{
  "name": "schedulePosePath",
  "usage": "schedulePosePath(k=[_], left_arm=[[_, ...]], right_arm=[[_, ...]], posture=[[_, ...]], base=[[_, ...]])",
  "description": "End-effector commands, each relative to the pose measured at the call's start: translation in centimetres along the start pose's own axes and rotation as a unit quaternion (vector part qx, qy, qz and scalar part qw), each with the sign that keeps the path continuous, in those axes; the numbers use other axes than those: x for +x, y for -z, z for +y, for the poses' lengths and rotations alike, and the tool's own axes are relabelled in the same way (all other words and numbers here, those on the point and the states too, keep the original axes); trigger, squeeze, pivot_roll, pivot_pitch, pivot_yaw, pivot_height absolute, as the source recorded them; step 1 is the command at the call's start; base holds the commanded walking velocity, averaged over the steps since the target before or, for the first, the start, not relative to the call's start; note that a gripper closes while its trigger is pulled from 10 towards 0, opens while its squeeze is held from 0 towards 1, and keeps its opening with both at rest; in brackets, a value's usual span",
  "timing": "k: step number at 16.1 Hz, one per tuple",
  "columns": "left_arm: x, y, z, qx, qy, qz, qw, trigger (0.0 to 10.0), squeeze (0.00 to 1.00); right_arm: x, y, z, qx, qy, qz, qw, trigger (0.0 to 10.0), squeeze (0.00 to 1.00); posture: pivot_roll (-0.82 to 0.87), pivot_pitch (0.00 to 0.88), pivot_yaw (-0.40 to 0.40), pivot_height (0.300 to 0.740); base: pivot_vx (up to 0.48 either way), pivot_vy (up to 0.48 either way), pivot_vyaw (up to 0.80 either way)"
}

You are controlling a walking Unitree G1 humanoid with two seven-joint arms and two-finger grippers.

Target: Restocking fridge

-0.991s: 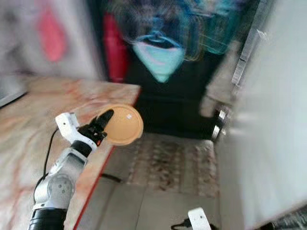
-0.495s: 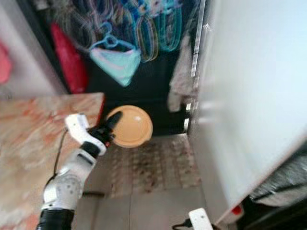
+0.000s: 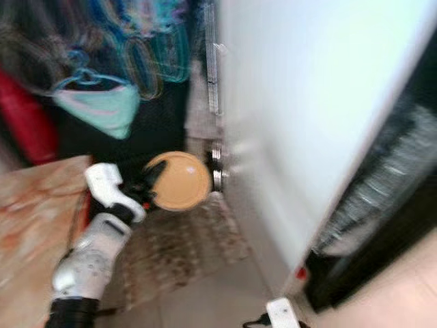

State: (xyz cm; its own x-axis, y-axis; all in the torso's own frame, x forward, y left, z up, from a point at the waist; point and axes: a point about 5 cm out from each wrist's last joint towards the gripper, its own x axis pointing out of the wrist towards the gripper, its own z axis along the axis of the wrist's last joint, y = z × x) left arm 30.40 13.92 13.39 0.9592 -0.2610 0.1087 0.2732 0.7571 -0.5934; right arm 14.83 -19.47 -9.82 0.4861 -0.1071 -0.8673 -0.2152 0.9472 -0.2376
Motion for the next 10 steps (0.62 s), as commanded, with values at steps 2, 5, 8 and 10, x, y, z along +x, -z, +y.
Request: schedulePosePath(k=[2, 5, 8, 10], left_arm=[[0.3, 0.0, -0.4, 0.003, 0.007, -0.003, 1.0, 10.0, 0.0], [0.2, 0.0, -0.2, 0.005, 0.003, -0.002, 1.0, 10.0, 0.0], [0.2, 0.0, 0.2, 0.006, -0.004, -0.003, 1.0, 10.0, 0.0], [0.2, 0.0, 0.6, 0.007, -0.013, -0.001, 1.0, 10.0, 0.0]], right_arm=[[-0.1, 0.5, 0.2, 0.002, -0.004, 0.011, 1.0, 10.0, 0.0], [-0.1, 0.4, 0.3, 0.001, -0.005, 0.01, 1.0, 10.0, 0.0], [0.0, 0.4, 0.4, 0.002, -0.006, 0.009, 1.0, 10.0, 0.0], [0.0, 0.4, 0.4, 0.002, -0.006, 0.009, 1.0, 10.0, 0.0]], posture=[[-0.01, 0.0, 0.106, 0.74], [-0.01, 0.0, 0.108, 0.74], [-0.01, 0.0, 0.112, 0.74], [-0.02, 0.0, 0.114, 0.74]], base=[[0.0, 0.0, -0.78], [0.0, 0.0, -0.78], [0.0, 0.0, -0.78], [0.0, 0.0, -0.78]])
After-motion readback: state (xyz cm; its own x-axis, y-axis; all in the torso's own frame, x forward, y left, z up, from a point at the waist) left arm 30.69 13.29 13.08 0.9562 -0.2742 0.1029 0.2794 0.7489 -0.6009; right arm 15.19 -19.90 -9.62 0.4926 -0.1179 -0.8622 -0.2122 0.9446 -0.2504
